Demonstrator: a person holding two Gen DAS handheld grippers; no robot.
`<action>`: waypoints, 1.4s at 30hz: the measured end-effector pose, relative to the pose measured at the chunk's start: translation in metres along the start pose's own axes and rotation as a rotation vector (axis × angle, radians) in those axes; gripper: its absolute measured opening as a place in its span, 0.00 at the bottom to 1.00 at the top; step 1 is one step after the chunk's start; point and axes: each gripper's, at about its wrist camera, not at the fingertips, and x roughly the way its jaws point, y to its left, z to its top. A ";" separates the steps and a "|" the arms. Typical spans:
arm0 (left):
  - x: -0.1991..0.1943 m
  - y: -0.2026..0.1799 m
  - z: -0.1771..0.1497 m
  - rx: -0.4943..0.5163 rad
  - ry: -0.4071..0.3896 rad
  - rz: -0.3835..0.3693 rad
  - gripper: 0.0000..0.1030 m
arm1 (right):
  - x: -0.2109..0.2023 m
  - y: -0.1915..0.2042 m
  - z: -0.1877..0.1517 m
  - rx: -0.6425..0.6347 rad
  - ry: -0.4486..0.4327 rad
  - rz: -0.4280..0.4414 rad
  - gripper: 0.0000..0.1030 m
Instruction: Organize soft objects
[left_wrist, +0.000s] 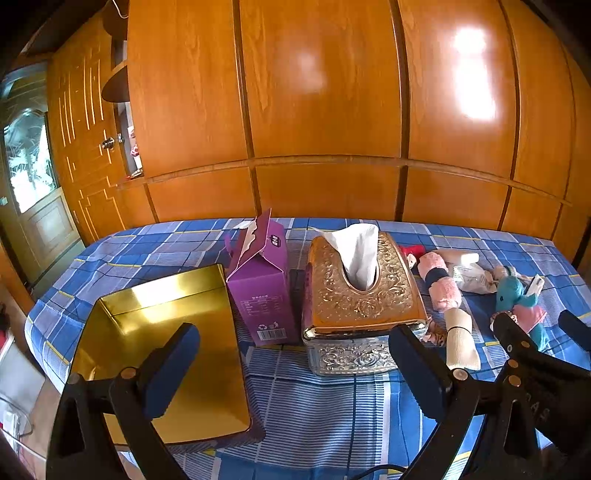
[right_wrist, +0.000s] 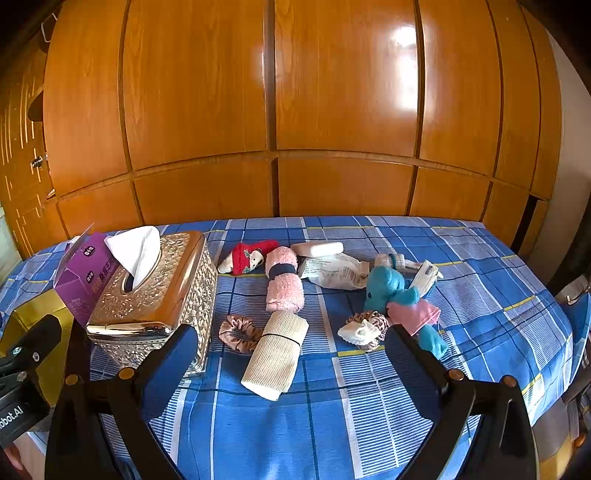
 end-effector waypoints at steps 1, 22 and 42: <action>0.000 0.000 -0.001 0.001 0.000 0.000 1.00 | 0.000 0.000 0.000 0.000 0.001 -0.001 1.00; -0.004 -0.004 -0.001 0.012 0.004 -0.004 1.00 | -0.001 -0.004 0.000 0.013 -0.006 -0.003 1.00; -0.007 -0.012 0.000 0.027 0.002 -0.016 1.00 | -0.002 -0.018 -0.002 0.041 -0.007 -0.024 1.00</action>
